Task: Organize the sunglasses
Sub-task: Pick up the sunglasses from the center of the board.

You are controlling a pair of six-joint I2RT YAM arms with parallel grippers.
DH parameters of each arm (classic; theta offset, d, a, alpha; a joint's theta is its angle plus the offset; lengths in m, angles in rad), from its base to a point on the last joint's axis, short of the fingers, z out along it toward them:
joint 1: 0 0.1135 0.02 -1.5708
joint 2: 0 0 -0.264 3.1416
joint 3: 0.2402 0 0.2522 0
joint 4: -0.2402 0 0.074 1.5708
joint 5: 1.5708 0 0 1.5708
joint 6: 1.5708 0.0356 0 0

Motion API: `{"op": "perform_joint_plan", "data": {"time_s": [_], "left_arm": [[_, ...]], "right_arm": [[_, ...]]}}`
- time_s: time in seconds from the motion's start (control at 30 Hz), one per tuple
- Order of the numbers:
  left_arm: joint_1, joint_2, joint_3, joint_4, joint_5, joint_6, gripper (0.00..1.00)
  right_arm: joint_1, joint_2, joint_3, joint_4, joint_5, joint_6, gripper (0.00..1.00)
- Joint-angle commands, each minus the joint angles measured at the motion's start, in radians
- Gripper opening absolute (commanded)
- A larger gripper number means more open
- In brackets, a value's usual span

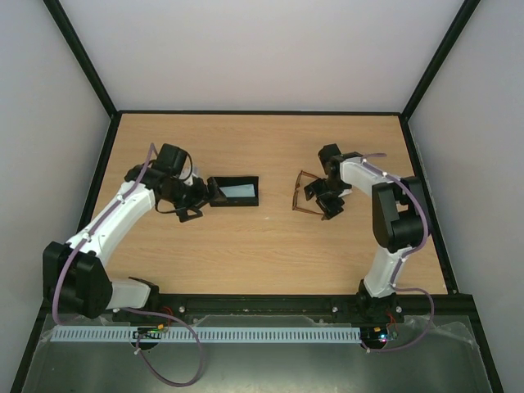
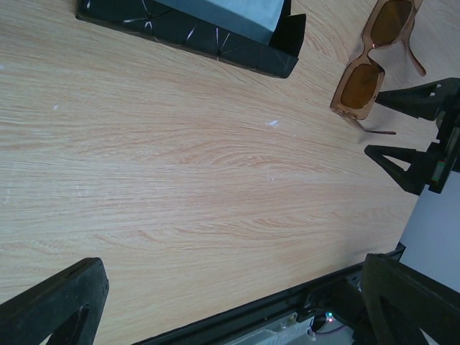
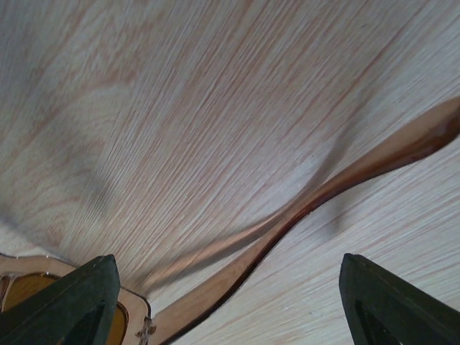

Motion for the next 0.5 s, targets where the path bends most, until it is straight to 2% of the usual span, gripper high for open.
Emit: {"op": "perform_joint_plan", "data": {"time_s": [0.0,0.13,0.27,0.47], "left_arm": [[0.026,0.007,0.027,-0.073,0.032,0.072,0.99],[0.039,-0.002,0.022,-0.078,0.047,0.087,0.99],[0.041,0.0,0.044,-0.104,0.041,0.109,0.99],[0.043,0.001,0.071,-0.153,0.02,0.148,0.99]], "right_arm": [[0.022,0.033,0.025,-0.024,0.02,0.105,0.84],[0.062,0.042,0.02,-0.027,0.048,0.133,0.81],[0.079,0.034,-0.016,-0.018,0.063,0.158,0.72],[0.072,-0.027,-0.042,-0.062,0.155,0.136,0.7]]}}
